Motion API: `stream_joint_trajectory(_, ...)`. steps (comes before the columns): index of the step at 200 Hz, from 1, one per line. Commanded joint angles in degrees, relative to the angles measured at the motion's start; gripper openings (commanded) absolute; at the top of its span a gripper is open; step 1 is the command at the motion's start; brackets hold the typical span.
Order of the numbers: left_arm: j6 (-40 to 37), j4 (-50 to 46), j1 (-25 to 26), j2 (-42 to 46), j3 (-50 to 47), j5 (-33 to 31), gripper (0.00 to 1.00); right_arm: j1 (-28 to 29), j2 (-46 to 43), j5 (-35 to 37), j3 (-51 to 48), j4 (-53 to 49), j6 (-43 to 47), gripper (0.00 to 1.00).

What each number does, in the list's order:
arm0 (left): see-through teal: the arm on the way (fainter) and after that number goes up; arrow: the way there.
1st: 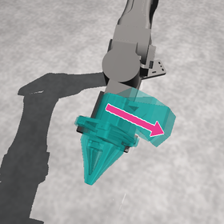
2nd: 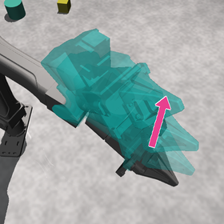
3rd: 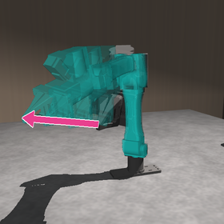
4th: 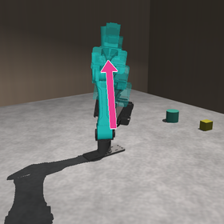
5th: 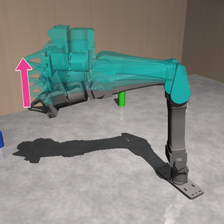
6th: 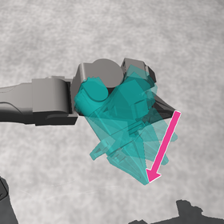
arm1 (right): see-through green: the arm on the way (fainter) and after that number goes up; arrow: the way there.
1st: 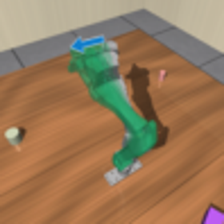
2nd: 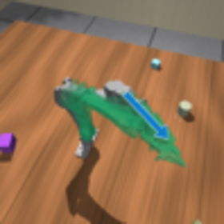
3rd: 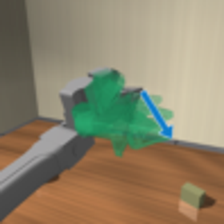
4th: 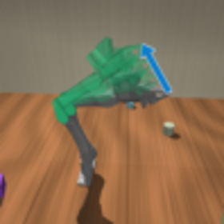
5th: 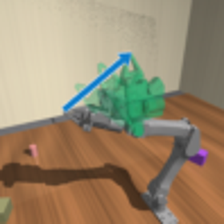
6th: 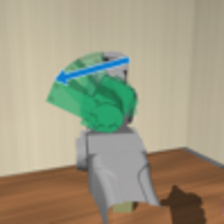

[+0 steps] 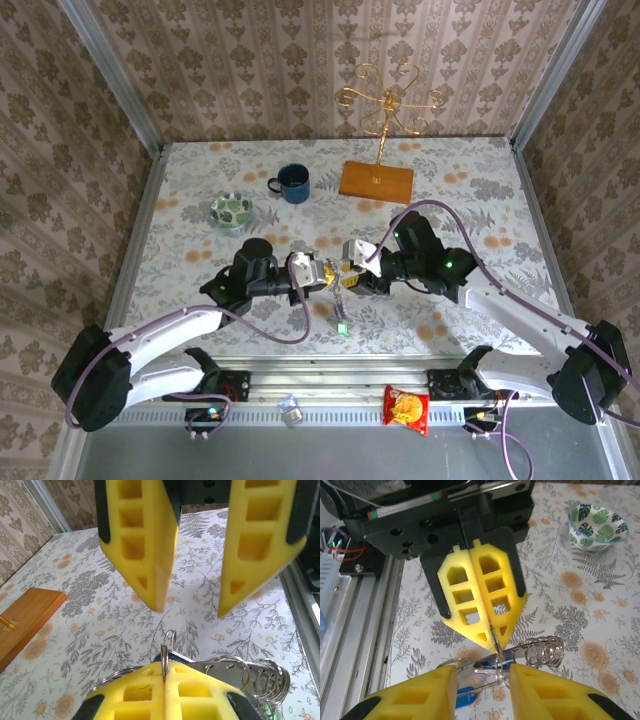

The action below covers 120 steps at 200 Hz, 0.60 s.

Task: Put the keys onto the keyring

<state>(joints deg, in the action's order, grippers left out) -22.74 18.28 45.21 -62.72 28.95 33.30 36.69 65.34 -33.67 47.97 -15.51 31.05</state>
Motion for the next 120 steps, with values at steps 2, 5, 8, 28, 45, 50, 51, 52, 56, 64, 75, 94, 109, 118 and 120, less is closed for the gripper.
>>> stream_joint_trajectory(2, 3.8, 8.5, -0.5, 1.5, -1.4, 3.1, 0.0, -0.4, -0.2, -2.1, -1.4, 6.2, -4.6, 0.35)
stream_joint_trajectory(5, 3.9, 8.5, -0.5, 1.6, -1.5, 3.2, 0.0, -0.4, -0.1, -2.0, -1.5, 6.3, -4.7, 0.35)
stream_joint_trajectory(8, 3.9, 8.6, -0.5, 1.6, -1.6, 3.2, 0.0, -0.4, -0.1, -2.0, -1.5, 6.4, -4.7, 0.35)
stream_joint_trajectory(28, 4.4, 10.0, -0.6, 1.5, -2.3, 4.9, 0.0, -0.4, 0.3, -2.7, -1.8, 7.2, -5.1, 0.34)
stream_joint_trajectory(45, 4.6, 10.5, -0.6, 1.2, -2.3, 4.7, 0.0, -0.4, 1.1, -3.1, -1.5, 5.9, -5.1, 0.29)
stream_joint_trajectory(50, 4.6, 10.7, -0.6, 1.1, -2.4, 4.8, 0.0, -0.4, 1.3, -2.9, -1.4, 5.4, -5.0, 0.29)
stream_joint_trajectory(51, 4.7, 10.8, -0.6, 1.1, -2.4, 4.7, 0.0, -0.3, 1.3, -2.9, -1.4, 5.3, -5.0, 0.29)
stream_joint_trajectory(52, 4.7, 10.9, -0.6, 1.1, -2.4, 4.7, 0.0, -0.3, 1.3, -2.9, -1.4, 5.2, -5.0, 0.28)
stream_joint_trajectory(56, 4.8, 11.1, -0.6, 1.1, -2.5, 4.6, 0.0, -0.4, 1.4, -2.7, -1.4, 4.8, -4.8, 0.28)
stream_joint_trajectory(64, 5.0, 11.4, -0.7, 1.0, -2.5, 4.5, 0.0, -0.4, 1.4, -2.0, -1.5, 4.1, -4.7, 0.28)
stream_joint_trajectory(75, 5.0, 11.4, -0.7, 0.9, -2.5, 4.1, 0.0, -0.4, 1.1, -1.7, -1.6, 3.1, -4.5, 0.28)
stream_joint_trajectory(94, 5.2, 11.7, -0.7, 0.8, -2.8, 4.0, 0.0, -0.4, 0.4, -1.8, -1.8, 2.3, -4.8, 0.3)
stream_joint_trajectory(109, 5.3, 12.1, -0.7, 0.8, -3.0, 4.1, 0.0, -0.4, 0.3, -1.8, -1.9, 1.9, -4.8, 0.29)
stream_joint_trajectory(118, 5.3, 12.4, -0.8, 0.8, -3.0, 4.2, 0.0, -0.4, 0.3, -1.6, -1.9, 1.8, -4.8, 0.25)
stream_joint_trajectory(120, 5.3, 12.4, -0.7, 0.8, -3.0, 4.3, 0.0, -0.4, 0.3, -1.6, -1.9, 1.8, -4.8, 0.24)
